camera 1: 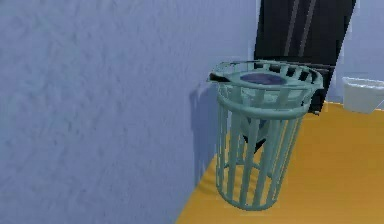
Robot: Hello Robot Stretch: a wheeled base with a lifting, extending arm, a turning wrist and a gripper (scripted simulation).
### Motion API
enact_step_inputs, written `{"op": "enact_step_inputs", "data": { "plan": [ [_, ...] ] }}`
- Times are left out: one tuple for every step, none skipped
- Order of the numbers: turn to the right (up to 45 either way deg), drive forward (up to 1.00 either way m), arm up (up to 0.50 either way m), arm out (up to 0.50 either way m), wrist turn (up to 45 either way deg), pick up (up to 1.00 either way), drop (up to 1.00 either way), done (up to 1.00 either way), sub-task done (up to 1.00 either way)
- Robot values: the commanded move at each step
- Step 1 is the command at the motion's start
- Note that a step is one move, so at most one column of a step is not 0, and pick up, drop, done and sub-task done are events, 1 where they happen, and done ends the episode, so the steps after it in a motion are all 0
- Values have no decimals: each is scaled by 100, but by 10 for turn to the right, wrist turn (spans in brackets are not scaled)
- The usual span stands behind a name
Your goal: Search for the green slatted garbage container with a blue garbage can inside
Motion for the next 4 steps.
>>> {"op": "enact_step_inputs", "data": {
  "plan": [
    [-60,0,0,0,0,0,0,0,0],
    [0,45,0,0,0,0,0,0,0],
    [330,0,0,0,0,0,0,0,0],
    [0,0,0,0,0,0,0,100,0]
  ]
}}
